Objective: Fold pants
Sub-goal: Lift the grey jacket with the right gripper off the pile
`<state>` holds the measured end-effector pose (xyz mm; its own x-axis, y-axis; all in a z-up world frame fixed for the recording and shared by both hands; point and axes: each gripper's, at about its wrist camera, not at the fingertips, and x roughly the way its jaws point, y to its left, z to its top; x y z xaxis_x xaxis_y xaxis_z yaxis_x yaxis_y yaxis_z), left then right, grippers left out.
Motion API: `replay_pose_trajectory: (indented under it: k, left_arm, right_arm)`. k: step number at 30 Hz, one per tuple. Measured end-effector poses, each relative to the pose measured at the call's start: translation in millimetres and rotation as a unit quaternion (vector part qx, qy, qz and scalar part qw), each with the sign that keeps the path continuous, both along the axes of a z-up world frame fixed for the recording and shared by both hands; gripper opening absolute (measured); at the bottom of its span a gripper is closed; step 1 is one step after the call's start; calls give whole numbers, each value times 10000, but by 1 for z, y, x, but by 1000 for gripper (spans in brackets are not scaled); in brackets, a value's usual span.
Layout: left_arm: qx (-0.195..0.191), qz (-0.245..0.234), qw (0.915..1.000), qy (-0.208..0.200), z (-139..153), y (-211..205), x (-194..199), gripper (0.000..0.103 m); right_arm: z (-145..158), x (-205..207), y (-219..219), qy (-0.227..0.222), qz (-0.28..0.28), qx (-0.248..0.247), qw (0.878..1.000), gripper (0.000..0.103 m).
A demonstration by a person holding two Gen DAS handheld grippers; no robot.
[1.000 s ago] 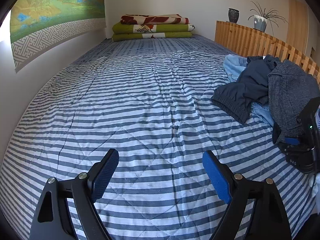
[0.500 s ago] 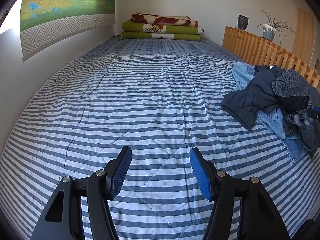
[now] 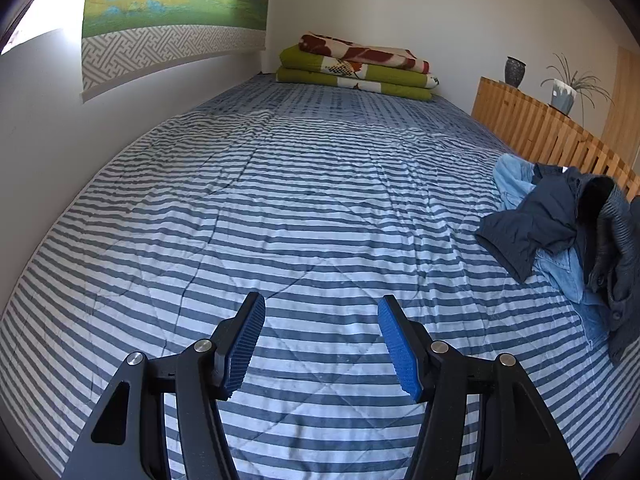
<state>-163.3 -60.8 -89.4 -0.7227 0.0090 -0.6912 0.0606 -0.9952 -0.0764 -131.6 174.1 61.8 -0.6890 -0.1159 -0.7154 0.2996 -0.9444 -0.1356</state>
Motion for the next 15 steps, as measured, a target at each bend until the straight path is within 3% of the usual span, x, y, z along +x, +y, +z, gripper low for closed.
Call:
replay_pose_trajectory:
  k: [3, 5, 7, 10, 12, 14, 15]
  left_arm:
    - [95, 325, 9994, 26, 4, -29, 10, 63]
    - [205, 535, 9984, -1, 4, -48, 19, 63]
    - [263, 583, 9979, -70, 0, -61, 27, 63]
    - [14, 431, 9989, -194, -8, -59, 35, 63]
    - [-114, 219, 9992, -321, -14, -48, 33, 63]
    - [-169, 9, 9990, -414, -19, -29, 29, 65]
    - [-166, -117, 9988, -443, -20, -18, 27, 67]
  right_arm:
    - [12, 13, -58, 258, 522, 155, 9982, 0]
    - [6, 12, -83, 174, 687, 146, 9974, 0]
    - [-9, 9, -93, -84, 796, 136, 9967, 0]
    - [-36, 8, -77, -230, 650, 328, 9971, 3]
    - [-53, 6, -47, -392, 383, 416, 9976, 14]
    - [-66, 0, 0, -551, -9, 498, 9972, 42]
    - [-72, -1, 27, -581, -219, 570, 9964, 45]
